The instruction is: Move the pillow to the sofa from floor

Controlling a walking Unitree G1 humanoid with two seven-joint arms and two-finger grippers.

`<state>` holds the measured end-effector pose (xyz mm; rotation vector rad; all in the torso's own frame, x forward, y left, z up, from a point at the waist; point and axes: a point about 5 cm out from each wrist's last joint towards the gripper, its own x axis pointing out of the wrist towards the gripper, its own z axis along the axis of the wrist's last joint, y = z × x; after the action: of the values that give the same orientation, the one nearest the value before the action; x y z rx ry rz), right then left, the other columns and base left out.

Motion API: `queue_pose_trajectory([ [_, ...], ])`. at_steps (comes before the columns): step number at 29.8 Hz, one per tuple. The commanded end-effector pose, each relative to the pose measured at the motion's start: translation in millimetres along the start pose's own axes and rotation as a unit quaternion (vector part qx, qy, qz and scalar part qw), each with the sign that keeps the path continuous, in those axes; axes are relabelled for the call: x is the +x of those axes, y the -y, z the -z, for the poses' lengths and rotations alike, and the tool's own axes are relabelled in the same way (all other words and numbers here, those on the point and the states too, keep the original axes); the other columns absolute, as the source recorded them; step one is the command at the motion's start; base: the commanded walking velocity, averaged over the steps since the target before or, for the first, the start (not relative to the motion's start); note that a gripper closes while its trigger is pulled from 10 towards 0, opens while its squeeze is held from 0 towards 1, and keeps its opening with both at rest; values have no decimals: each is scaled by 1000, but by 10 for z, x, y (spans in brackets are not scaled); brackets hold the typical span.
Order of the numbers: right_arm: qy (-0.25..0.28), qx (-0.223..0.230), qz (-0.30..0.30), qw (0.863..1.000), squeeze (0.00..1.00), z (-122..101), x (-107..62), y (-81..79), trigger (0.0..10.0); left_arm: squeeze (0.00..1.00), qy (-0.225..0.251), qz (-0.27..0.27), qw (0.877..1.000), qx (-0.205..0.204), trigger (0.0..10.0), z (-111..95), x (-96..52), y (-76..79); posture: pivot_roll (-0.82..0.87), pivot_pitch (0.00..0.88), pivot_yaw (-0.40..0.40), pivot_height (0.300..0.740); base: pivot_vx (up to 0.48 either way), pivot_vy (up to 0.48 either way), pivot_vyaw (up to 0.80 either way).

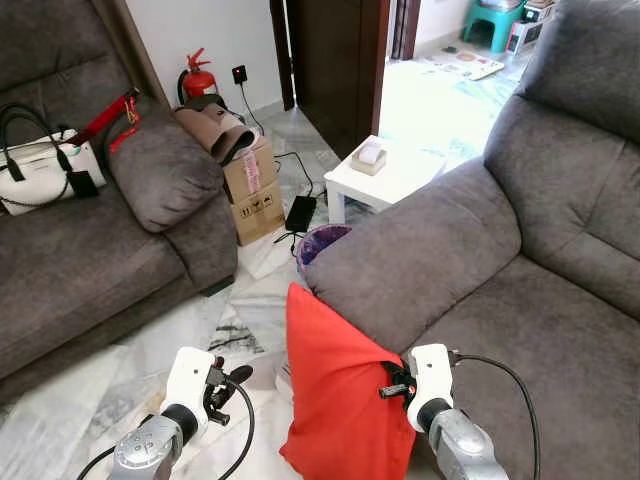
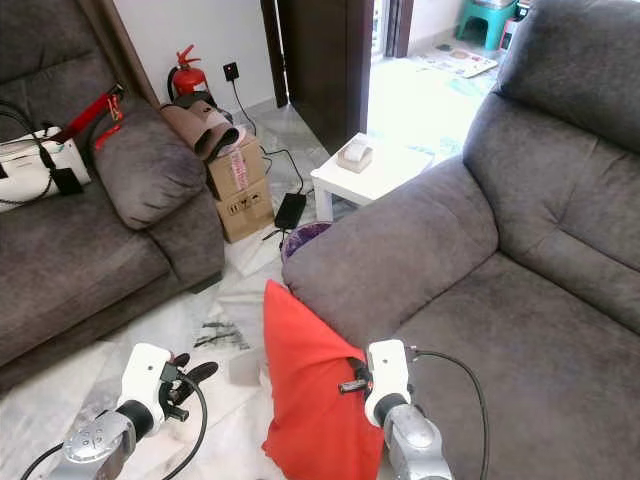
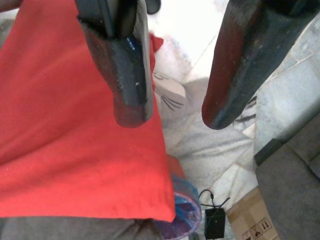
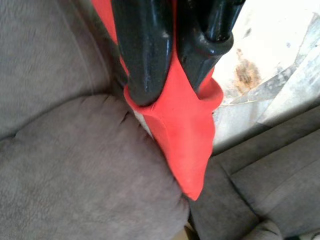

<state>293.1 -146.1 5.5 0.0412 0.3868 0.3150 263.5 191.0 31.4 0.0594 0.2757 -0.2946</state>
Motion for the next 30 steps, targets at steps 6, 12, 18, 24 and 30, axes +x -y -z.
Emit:
queue_pose_trajectory([
  [6, 30, -1, -17, 999, 0, -97, 31, -66, 10000, 0, -14, -5, 1000, -1, 10000, 65, -50, -22, 104, 134, 81, 740, -279, 0, 0],
  [12, 33, -2, -14, 999, 0, -107, 31, -58, 10000, 0, -11, -5, 1000, 1, 10000, 45, -39, -28, 103, 134, 79, 740, -272, 0, 0],
  [18, 32, 0, -11, 999, 0, -106, 27, -42, 10000, 0, -11, -5, 1000, 2, 10000, 43, -39, -25, 101, 135, 78, 740, -269, 0, 0],
  [24, 31, 0, -10, 999, 0, -99, 23, -39, 10000, 0, -18, -8, 1000, 9, 10000, 60, -37, -33, 102, 138, 77, 740, -86, 0, 0],
  [30, 29, 2, -4, 1000, 0, -93, 17, -13, 10000, 0, -21, -4, 1000, 11, 10000, 73, -40, -23, 102, 137, 77, 740, 0, 0, 0],
])
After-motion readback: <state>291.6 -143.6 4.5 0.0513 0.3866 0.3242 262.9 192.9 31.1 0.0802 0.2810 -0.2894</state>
